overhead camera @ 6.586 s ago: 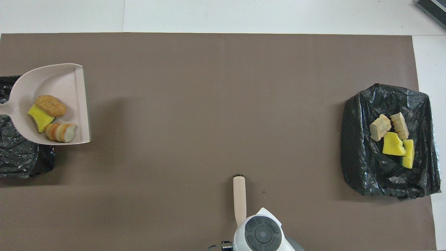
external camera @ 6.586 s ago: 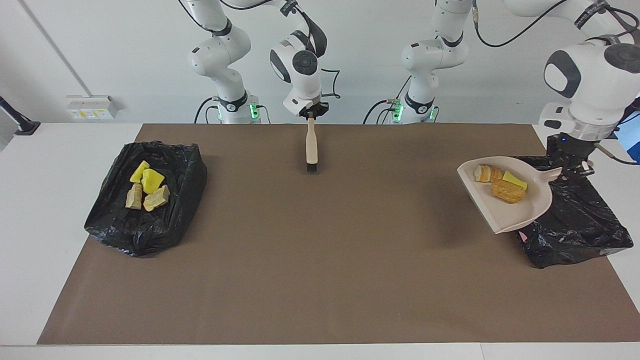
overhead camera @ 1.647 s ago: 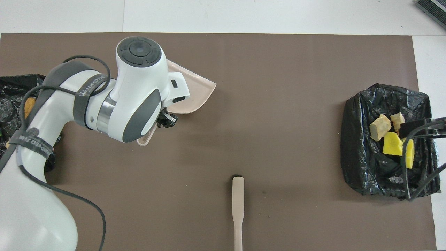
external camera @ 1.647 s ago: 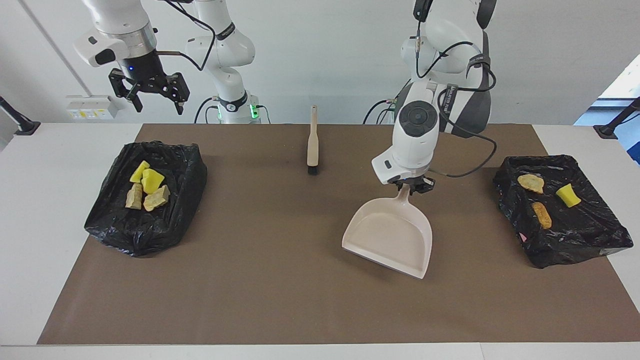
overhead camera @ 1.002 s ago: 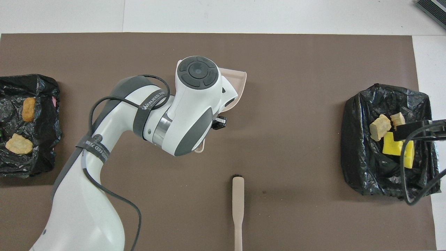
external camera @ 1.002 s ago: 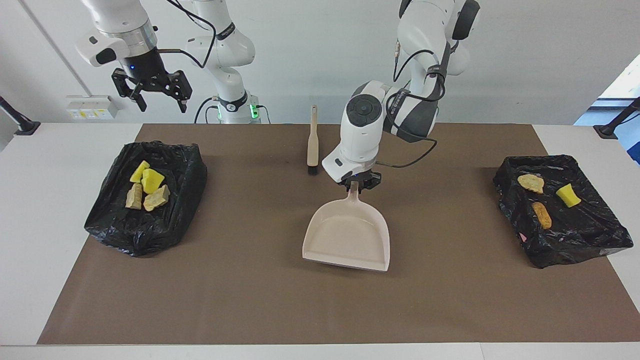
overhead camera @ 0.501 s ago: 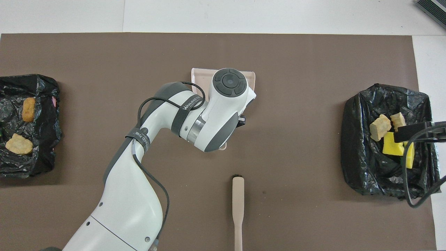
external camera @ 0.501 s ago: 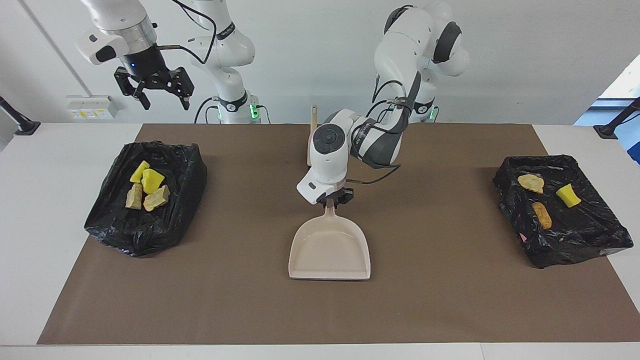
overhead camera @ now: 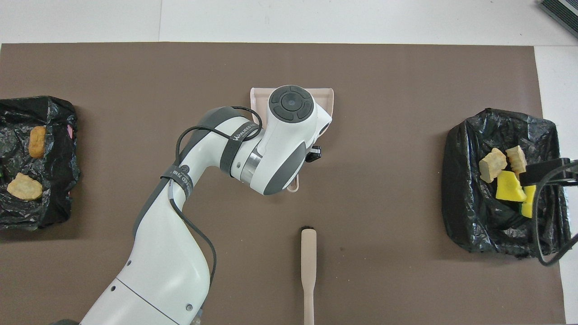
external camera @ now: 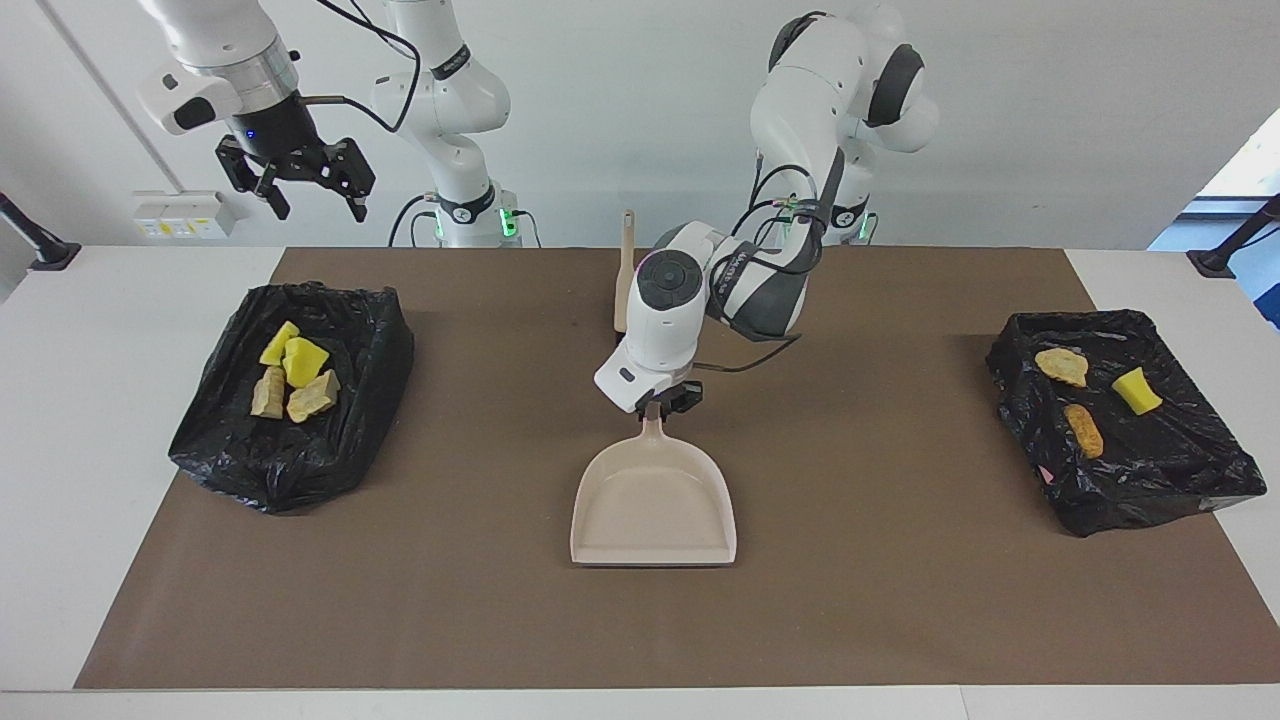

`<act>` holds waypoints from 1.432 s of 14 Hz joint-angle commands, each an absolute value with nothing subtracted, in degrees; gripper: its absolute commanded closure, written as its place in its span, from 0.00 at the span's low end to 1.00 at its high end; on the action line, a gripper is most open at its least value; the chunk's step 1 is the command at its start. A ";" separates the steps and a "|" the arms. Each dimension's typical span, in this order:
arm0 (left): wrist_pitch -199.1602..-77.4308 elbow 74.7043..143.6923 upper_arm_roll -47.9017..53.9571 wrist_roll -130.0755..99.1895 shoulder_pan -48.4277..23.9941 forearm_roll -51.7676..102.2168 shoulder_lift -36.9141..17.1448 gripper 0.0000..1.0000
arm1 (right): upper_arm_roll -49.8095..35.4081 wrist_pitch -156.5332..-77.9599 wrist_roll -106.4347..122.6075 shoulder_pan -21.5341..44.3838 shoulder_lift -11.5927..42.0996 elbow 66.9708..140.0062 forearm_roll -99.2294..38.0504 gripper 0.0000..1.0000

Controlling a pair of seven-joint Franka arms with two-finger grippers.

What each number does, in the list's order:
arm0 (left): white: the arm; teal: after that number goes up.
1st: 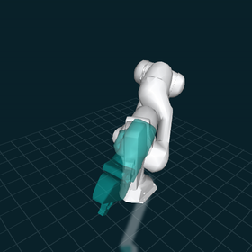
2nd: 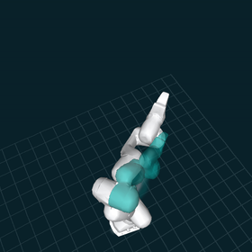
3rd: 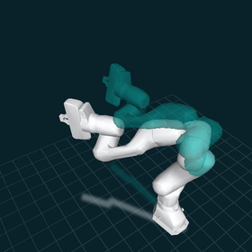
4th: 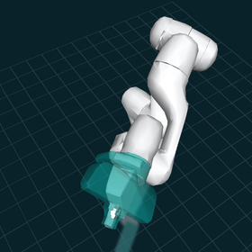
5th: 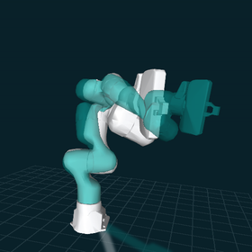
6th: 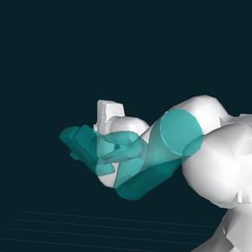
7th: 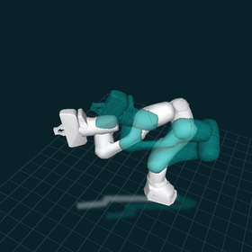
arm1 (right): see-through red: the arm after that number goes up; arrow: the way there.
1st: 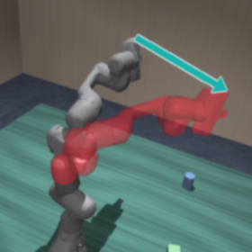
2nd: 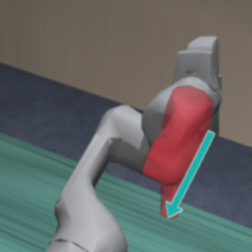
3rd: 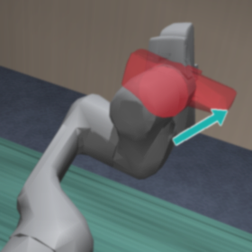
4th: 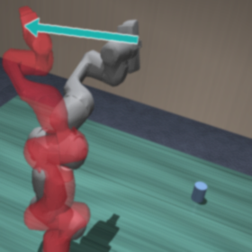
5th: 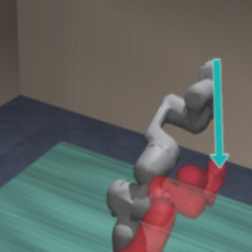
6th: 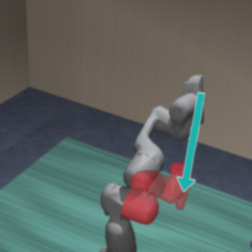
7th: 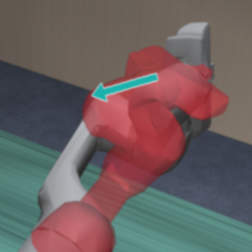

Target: Sweep and dump trash in bin

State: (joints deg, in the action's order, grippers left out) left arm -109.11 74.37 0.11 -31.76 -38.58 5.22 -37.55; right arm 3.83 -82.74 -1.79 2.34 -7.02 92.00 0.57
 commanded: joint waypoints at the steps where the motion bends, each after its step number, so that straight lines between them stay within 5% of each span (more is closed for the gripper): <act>1: -109.68 74.62 -0.26 -31.47 -38.32 6.15 -37.27 0.48 | 2.81 -82.62 -2.20 1.93 -8.35 93.34 -0.26 0.00; 3: -109.34 74.62 -0.35 -31.38 -38.32 5.37 -37.27 0.22 | 2.90 -82.62 -2.20 1.93 -8.35 93.34 -0.26 0.00; 4: -109.77 74.62 -0.44 -31.38 -38.32 5.45 -37.18 0.00 | 2.90 -82.62 -2.28 1.93 -8.35 93.34 -0.26 0.00; 7: -109.42 76.01 -1.05 -31.29 -37.71 5.27 -34.12 0.00 | 2.90 -82.62 -2.20 1.93 -8.35 93.34 -0.26 0.00; 16: -108.20 96.66 -1.32 -16.91 -23.75 5.19 -8.38 0.00 | 2.90 -82.62 -2.20 1.93 -8.35 93.43 -0.26 0.00; 20: -100.30 96.07 -1.49 -6.00 -17.16 5.19 -3.09 0.00 | 2.90 -82.62 -2.20 1.93 -8.35 93.34 -0.26 0.00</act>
